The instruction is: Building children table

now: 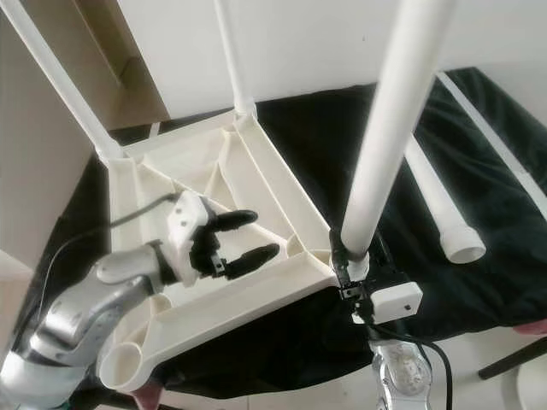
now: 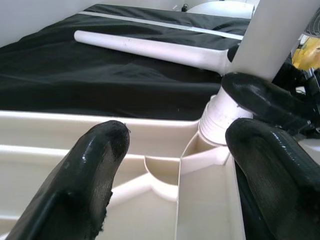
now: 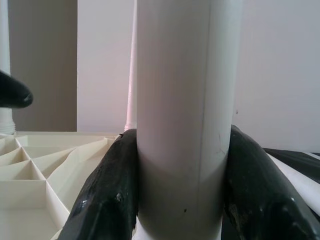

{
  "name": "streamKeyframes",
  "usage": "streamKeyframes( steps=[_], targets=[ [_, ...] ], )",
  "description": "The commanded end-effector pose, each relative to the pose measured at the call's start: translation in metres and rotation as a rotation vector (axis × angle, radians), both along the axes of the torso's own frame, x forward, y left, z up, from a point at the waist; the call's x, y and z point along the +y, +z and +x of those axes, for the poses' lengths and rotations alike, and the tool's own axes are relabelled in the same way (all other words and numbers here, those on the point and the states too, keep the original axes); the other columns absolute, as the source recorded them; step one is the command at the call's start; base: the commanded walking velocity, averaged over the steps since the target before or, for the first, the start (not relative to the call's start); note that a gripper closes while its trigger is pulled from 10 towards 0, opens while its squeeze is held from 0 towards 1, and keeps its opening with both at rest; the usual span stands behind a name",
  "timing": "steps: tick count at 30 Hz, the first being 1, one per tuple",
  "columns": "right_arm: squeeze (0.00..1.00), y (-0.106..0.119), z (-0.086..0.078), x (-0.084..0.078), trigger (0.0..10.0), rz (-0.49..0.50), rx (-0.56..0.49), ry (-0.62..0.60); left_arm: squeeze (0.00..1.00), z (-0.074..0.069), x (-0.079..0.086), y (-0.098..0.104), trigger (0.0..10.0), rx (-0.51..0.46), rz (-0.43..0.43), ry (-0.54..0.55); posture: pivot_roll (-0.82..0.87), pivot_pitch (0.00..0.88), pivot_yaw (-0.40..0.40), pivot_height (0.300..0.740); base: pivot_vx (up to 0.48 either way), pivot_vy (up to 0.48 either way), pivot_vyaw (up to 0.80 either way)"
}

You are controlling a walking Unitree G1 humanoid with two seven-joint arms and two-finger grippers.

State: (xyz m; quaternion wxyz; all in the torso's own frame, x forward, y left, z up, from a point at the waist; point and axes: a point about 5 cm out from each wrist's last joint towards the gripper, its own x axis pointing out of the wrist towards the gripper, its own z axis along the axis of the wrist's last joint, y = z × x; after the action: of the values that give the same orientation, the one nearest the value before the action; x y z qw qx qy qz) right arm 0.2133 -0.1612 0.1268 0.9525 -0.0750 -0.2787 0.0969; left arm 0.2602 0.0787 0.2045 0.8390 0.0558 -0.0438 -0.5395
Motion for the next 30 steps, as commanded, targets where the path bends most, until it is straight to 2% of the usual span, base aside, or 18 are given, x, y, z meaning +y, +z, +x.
streamKeyframes(
  steps=[1, 3, 5, 7, 9, 12, 18, 25, 30],
  targets=[
    [0.00, -0.034, 0.001, 0.001, 10.0, 0.012, 0.220, -0.018, 0.00, -0.003, 0.003, -0.002, 10.0, 0.014, 0.039, -0.120, -0.04, 0.086, 0.189, 0.740, 0.000, 0.000, 0.00],
    [0.00, -0.036, 0.003, 0.000, 10.0, 0.016, 0.242, -0.031, 0.00, -0.003, 0.002, -0.002, 10.0, 0.014, 0.039, -0.121, -0.04, 0.086, 0.189, 0.740, 0.000, 0.000, 0.00],
    [0.00, -0.046, 0.010, -0.002, 10.0, 0.016, 0.344, -0.046, 0.00, -0.002, 0.002, -0.002, 10.0, 0.014, 0.040, -0.121, -0.04, 0.086, 0.188, 0.740, 0.000, 0.000, 0.00],
    [0.00, -0.047, 0.011, -0.003, 10.0, 0.005, 0.355, -0.050, 0.00, -0.002, 0.001, -0.002, 10.0, 0.012, 0.042, -0.120, -0.04, 0.084, 0.185, 0.740, 0.000, 0.000, 0.00],
    [0.00, -0.049, 0.017, -0.002, 10.0, 0.061, 0.412, 0.000, 0.00, -0.002, 0.000, -0.001, 10.0, 0.010, 0.037, -0.121, -0.04, 0.082, 0.178, 0.740, 0.000, 0.000, 0.00],
    [0.00, -0.048, 0.018, -0.001, 10.0, 0.060, 0.415, 0.012, 0.00, -0.002, 0.000, -0.001, 10.0, 0.011, 0.035, -0.121, -0.04, 0.082, 0.178, 0.740, 0.000, 0.000, 0.00],
    [0.00, -0.047, 0.024, -0.001, 10.0, 0.002, 0.442, 0.017, 0.00, -0.001, -0.001, 0.000, 10.0, 0.008, 0.033, -0.115, -0.04, 0.083, 0.166, 0.740, 0.000, 0.000, 0.00],
    [0.00, -0.047, 0.037, -0.006, 10.0, -0.104, 0.579, 0.031, 0.00, -0.001, -0.002, 0.000, 10.0, 0.005, 0.024, -0.106, -0.04, 0.085, 0.153, 0.740, 0.000, 0.000, 0.00],
    [0.00, -0.044, 0.041, -0.007, 10.0, -0.108, 0.600, 0.021, 0.00, -0.002, -0.003, 0.000, 10.0, 0.005, 0.016, -0.107, -0.05, 0.087, 0.149, 0.740, 0.000, 0.000, 0.00]
  ],
)
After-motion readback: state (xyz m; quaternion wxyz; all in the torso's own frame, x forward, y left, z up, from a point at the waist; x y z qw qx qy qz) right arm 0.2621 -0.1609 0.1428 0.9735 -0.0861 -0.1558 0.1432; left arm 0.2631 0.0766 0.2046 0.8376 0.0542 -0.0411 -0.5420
